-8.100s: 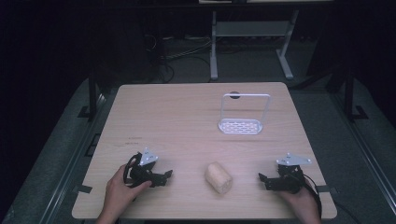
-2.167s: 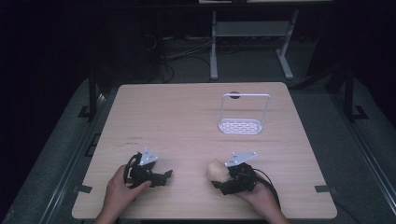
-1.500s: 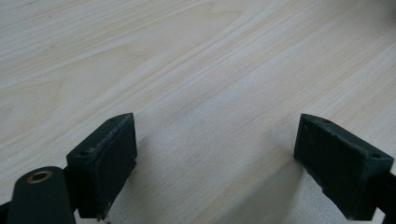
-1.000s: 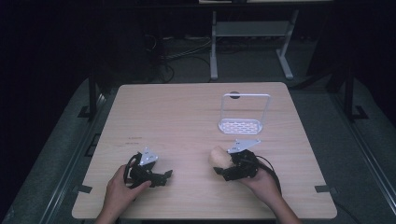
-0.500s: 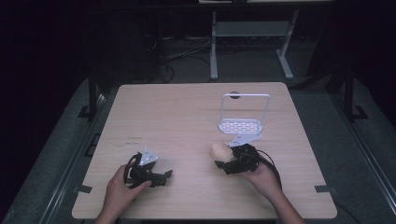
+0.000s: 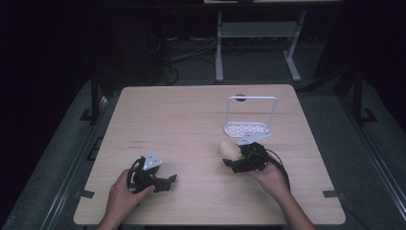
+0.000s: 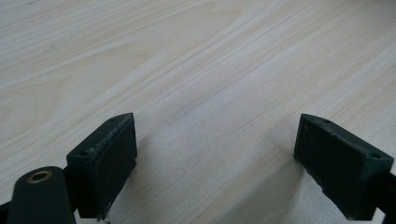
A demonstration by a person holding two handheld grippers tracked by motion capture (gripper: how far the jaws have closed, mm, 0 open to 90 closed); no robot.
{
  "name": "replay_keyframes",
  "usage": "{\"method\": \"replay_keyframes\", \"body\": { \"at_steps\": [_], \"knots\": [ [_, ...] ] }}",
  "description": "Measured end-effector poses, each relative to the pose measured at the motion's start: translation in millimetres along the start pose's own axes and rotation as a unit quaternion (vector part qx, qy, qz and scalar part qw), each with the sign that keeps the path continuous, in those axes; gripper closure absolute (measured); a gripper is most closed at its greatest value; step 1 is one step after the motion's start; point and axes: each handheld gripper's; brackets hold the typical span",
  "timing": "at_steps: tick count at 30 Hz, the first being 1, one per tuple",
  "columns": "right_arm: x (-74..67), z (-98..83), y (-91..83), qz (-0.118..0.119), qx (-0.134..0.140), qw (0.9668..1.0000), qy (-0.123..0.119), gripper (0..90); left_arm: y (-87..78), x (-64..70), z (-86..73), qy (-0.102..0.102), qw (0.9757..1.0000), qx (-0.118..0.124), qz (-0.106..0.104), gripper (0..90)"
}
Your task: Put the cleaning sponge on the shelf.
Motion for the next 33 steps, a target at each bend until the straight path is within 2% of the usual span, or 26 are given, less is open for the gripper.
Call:
{"method": "replay_keyframes", "body": {
  "at_steps": [17, 33],
  "knots": [
    [22.4, 9.6, 0.0, -0.024, 0.005, 0.9996, 0.013, 26.0, -0.2, -0.4, 0.0, 0.003, 1.0, -0.001, 0.0, 12.6],
    [42.3, 17.1, 8.6, -0.041, 0.0, 0.9988, 0.027, 26.0, -0.2, -0.3, -0.1, 0.002, 1.0, -0.001, -0.001, 12.6]
  ]
}}
Point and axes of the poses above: each handheld gripper's, and its own axes: y roughly forward along the jaws, z roughly out of its top, x roughly to its right, and after that the axes turned 4 degrees about -z, right-handed
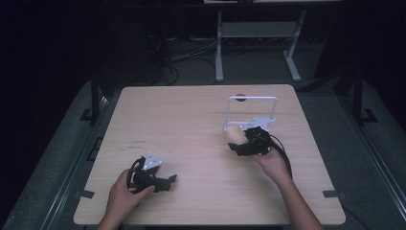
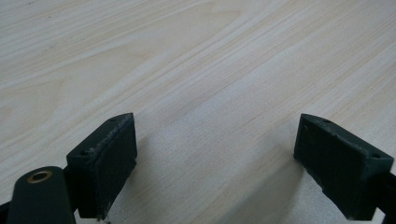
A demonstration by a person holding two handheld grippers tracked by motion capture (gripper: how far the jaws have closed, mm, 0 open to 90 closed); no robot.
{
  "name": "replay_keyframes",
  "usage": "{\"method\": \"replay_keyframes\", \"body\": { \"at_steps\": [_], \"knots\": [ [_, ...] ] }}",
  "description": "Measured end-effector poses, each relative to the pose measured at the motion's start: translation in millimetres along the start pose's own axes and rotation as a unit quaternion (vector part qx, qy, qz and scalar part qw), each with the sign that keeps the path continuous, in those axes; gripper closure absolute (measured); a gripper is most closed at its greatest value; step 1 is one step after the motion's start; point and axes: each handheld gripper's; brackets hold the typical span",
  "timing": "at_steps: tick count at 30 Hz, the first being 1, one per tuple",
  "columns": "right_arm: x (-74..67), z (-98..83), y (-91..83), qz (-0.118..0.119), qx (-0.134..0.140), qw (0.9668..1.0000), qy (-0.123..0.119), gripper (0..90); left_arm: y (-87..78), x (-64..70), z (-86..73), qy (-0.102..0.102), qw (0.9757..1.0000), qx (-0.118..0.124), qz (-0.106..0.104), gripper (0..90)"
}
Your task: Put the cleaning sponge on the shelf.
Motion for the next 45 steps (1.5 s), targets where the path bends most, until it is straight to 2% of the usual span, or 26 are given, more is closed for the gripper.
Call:
{"method": "replay_keyframes", "body": {
  "at_steps": [18, 29, 33, 37, 45],
  "knots": [
    [21.0, 7.9, 12.6, -0.023, -0.003, 0.9997, 0.006, 26.0, 0.2, 0.3, 0.0, -0.002, 1.0, 0.002, 0.0, 12.6],
    [36.3, 5.0, 30.2, -0.036, -0.01, 0.999, 0.025, 26.0, 0.0, 0.0, 0.0, 0.0, 1.0, 0.0, 0.0, 12.6],
    [41.8, 2.2, 36.3, -0.045, -0.015, 0.9986, 0.023, 25.9, 0.0, 0.0, 0.0, 0.0, 1.0, 0.0, 0.0, 12.6],
    [45.1, 0.6, 42.0, -0.05, -0.021, 0.9981, 0.031, 25.9, 0.0, 0.0, 0.0, 0.0, 1.0, 0.0, -0.001, 12.6],
    [49.3, 0.9, 50.1, -0.053, -0.028, 0.9977, 0.033, 25.9, -0.2, -0.1, 0.0, 0.0, 1.0, -0.001, -0.001, 12.6]
  ]
}}
Point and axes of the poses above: each handheld gripper's, and its own axes: y roughly forward along the jaws, z roughly out of its top, x roughly to its right, and after that the axes turned 4 degrees about -z, right-handed
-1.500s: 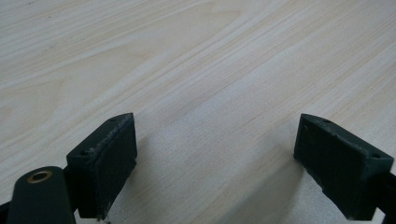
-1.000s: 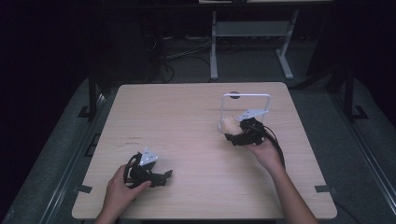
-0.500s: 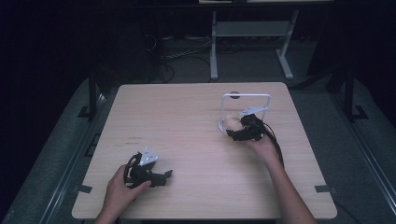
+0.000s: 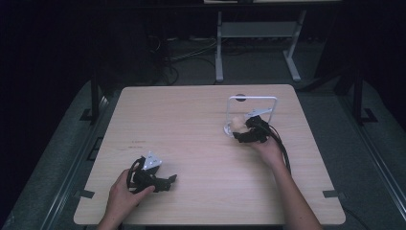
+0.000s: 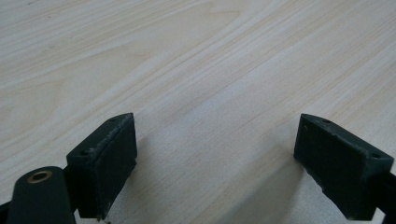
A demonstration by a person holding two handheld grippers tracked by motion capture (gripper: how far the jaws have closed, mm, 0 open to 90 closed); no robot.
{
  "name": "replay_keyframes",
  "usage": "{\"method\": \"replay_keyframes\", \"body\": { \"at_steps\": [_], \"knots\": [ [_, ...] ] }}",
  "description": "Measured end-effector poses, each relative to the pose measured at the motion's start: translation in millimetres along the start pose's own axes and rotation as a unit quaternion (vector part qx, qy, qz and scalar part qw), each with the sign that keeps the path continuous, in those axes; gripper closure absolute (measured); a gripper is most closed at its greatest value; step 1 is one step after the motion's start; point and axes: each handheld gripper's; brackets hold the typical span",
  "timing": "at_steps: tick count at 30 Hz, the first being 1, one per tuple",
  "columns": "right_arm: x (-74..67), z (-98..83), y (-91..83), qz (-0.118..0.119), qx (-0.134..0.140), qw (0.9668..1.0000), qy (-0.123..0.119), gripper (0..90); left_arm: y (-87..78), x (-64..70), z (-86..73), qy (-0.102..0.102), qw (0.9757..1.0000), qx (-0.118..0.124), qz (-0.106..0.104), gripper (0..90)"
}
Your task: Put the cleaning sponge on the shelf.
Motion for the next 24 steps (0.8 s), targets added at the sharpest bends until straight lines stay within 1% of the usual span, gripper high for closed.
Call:
{"method": "replay_keyframes", "body": {
  "at_steps": [11, 20, 22, 24],
  "knots": [
    [2.7, 0.3, 5.4, -0.005, -0.01, 0.9999, 0.004, 25.7, 0.0, 0.1, 0.0, 0.0, 1.0, 0.0, 0.0, 12.6],
    [3.1, -0.1, 9.6, -0.002, -0.016, 0.9999, 0.006, 25.0, 0.0, 0.0, 0.0, 0.0, 1.0, 0.0, 0.0, 12.6],
    [3.0, 0.4, 9.6, -0.002, -0.017, 0.9998, 0.006, 24.5, 0.0, 0.0, 0.0, 0.0, 1.0, 0.0, 0.0, 12.6],
    [2.9, 0.5, 9.8, -0.002, -0.017, 0.9998, 0.008, 21.3, 0.0, 0.0, 0.0, 0.0, 1.0, 0.0, 0.0, 12.6]
  ]
}}
Point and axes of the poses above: each handheld gripper's, and its own axes: y roughly forward along the jaws, z roughly out of its top, x roughly to its right, and after that the axes turned 4 degrees about -z, right-handed
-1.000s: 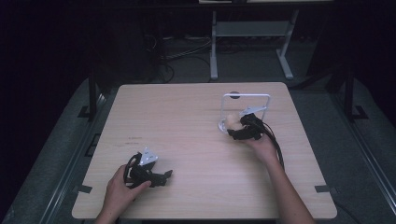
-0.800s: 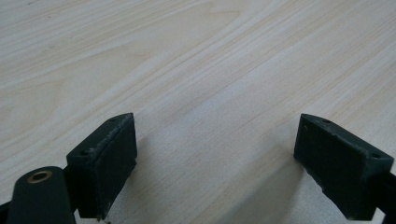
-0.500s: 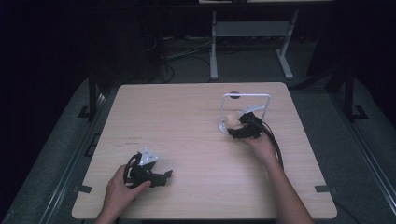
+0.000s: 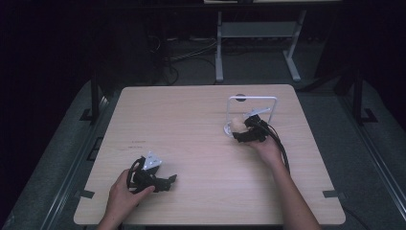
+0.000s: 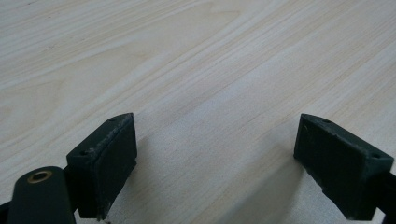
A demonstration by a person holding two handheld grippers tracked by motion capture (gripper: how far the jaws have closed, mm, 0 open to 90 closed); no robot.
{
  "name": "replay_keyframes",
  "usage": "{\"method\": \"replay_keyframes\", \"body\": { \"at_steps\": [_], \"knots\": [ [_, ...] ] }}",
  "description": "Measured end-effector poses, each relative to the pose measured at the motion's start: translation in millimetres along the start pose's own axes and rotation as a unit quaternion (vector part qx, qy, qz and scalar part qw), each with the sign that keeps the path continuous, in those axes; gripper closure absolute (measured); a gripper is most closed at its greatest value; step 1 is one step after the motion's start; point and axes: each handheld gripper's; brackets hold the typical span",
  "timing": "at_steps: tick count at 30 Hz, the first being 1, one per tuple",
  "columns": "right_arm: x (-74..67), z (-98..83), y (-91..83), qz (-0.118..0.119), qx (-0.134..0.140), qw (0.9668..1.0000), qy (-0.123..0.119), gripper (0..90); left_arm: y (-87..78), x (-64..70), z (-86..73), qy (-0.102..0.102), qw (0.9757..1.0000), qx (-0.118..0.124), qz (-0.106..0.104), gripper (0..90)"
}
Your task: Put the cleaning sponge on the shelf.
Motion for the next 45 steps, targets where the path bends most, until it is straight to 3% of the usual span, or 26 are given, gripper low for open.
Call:
{"method": "replay_keyframes", "body": {
  "at_steps": [7, 17, 20, 25, 30, 35, 45],
  "knots": [
    [1.9, 0.6, -9.2, 0.0, 0.011, 0.9999, 0.011, 18.2, 0.0, 0.0, -0.1, 0.0, 1.0, 0.0, 0.0, 12.6],
    [-3.2, -1.3, -45.4, 0.001, 0.029, 0.9995, 0.014, 18.0, 0.3, 0.2, -0.1, -0.001, 1.0, 0.002, 0.0, 12.6],
    [-6.7, -3.5, -54.7, 0.003, 0.034, 0.9994, 0.012, 21.5, 0.2, -0.1, -0.1, 0.0, 1.0, 0.0, 0.0, 12.6],
    [-15.8, -12.2, -66.0, 0.009, 0.046, 0.9989, 0.009, 38.8, 0.1, -0.1, -0.1, 0.001, 1.0, 0.0, 0.0, 12.6],
    [-27.1, -17.9, -70.4, 0.032, 0.054, 0.998, 0.011, 66.6, 0.1, -0.1, 0.0, 0.001, 1.0, 0.0, 0.0, 12.6],
    [-37.8, -18.7, -64.2, 0.048, 0.05, 0.9976, -0.003, 89.8, 0.1, -0.1, -0.1, 0.001, 1.0, 0.0, 0.001, 12.6],
    [-37.0, -23.7, -38.6, 0.051, 0.027, 0.9983, -0.008, 89.9, 0.2, 0.0, -0.1, 0.001, 1.0, 0.0, 0.001, 12.6]
  ]
}}
Point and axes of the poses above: each handheld gripper's, and its own axes: y roughly forward along the jaws, z roughly out of its top, x roughly to its right, and after that the axes turned 4 degrees about -z, right-handed
